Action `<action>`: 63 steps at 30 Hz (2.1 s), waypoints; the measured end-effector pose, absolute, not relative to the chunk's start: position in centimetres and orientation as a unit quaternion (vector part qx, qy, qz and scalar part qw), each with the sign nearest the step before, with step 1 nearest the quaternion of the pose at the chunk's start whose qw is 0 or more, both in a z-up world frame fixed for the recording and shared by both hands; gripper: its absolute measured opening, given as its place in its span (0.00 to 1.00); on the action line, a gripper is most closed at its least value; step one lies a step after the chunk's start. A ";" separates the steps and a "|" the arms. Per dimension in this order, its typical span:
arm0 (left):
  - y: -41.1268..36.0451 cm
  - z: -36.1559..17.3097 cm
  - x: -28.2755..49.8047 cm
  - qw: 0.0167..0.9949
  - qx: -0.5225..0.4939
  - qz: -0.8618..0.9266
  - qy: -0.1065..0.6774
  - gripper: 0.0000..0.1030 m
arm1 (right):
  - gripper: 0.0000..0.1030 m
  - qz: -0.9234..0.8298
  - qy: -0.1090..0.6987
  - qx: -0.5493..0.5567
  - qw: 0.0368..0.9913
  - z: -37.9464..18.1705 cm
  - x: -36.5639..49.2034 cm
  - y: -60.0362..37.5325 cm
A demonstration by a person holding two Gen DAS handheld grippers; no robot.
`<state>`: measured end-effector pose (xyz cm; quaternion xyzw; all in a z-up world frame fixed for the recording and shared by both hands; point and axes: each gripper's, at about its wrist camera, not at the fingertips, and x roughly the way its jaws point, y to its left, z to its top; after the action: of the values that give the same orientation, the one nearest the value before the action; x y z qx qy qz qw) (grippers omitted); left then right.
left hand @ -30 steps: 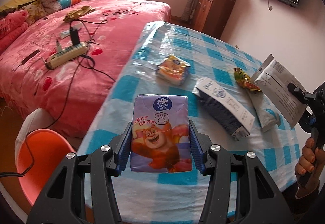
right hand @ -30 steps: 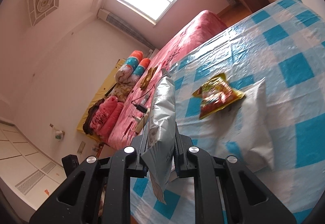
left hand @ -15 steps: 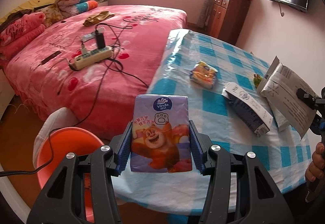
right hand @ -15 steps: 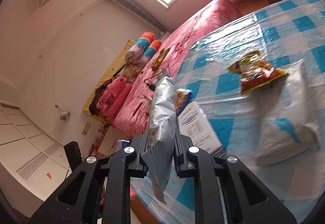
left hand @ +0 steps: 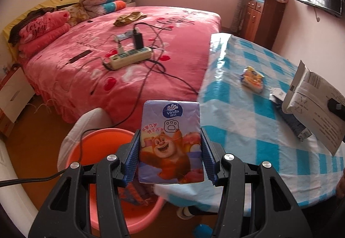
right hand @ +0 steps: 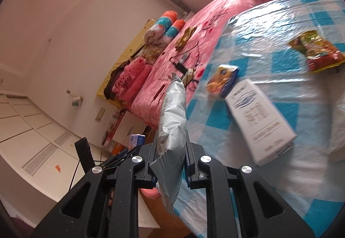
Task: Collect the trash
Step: 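Carry the tissue pack and mailer bag with both tools over the orange bucket, then open both tools to drop the tissue pack and mailer bag into the bucket, then move both open tools back toward the remaining items on the table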
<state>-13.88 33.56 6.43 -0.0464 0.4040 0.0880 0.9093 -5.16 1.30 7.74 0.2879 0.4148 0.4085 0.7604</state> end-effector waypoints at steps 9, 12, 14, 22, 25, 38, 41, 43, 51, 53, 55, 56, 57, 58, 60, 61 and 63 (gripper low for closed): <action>36.6 5.6 -15.2 0.901 -0.046 0.128 0.411 0.52 | 0.19 0.454 0.444 0.253 0.730 7.4 -6.0 7.0; 37.6 5.2 -15.6 0.898 -0.051 0.139 0.414 0.52 | 0.19 0.469 0.456 0.238 0.718 7.4 -6.3 9.1; 38.4 4.9 -15.8 0.896 -0.055 0.146 0.416 0.52 | 0.19 0.480 0.464 0.226 0.709 7.4 -6.6 10.8; 40.4 4.0 -16.5 0.887 -0.062 0.171 0.424 0.52 | 0.19 0.510 0.489 0.185 0.683 7.3 -7.6 16.3; 41.3 3.5 -16.7 0.883 -0.065 0.180 0.428 0.52 | 0.19 0.518 0.495 0.171 0.676 7.3 -7.7 18.1; 43.5 1.7 -17.7 0.870 -0.075 0.203 0.443 0.52 | 0.19 0.544 0.516 0.115 0.651 6.5 -9.2 25.1; 43.8 1.4 -17.7 0.869 -0.075 0.208 0.443 0.52 | 0.21 0.545 0.521 0.107 0.648 6.2 -9.2 26.1; 44.2 1.2 -17.6 0.866 -0.078 0.213 0.445 0.54 | 0.22 0.543 0.528 0.100 0.645 5.6 -9.1 27.0; 45.0 -0.8 -17.3 0.845 -0.078 0.240 0.471 0.74 | 0.63 0.502 0.524 0.068 0.685 4.5 -9.1 26.5; 45.0 -0.8 -17.4 0.845 -0.079 0.241 0.471 0.76 | 0.71 0.491 0.509 0.052 0.705 5.1 -9.2 25.8; 45.0 -0.8 -17.4 0.845 -0.078 0.241 0.470 0.77 | 0.75 0.484 0.493 0.043 0.722 5.8 -9.5 25.0; 44.9 -0.8 -17.4 0.846 -0.075 0.242 0.469 0.78 | 0.76 0.482 0.487 0.040 0.727 6.1 -9.6 24.7; 44.7 -0.7 -17.5 0.847 -0.072 0.242 0.468 0.78 | 0.77 0.479 0.479 0.035 0.735 6.4 -9.9 24.2; 44.6 -0.5 -17.4 0.848 -0.070 0.243 0.467 0.79 | 0.79 0.474 0.471 0.028 0.744 6.8 -10.1 23.8; 44.2 -0.1 -17.4 0.849 -0.065 0.243 0.464 0.80 | 0.80 0.468 0.456 0.017 0.757 7.3 -10.5 23.1; 44.0 0.2 -17.4 0.851 -0.063 0.242 0.461 0.80 | 0.80 0.464 0.445 0.009 0.766 7.7 -10.8 22.6; 43.6 0.7 -17.3 0.854 -0.059 0.241 0.458 0.80 | 0.83 0.453 0.426 -0.004 0.783 8.3 -11.2 21.7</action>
<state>-17.27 43.56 0.73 -0.0592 0.4578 0.2411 0.8537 -11.22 21.75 8.27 -0.0041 0.4264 0.4529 0.7830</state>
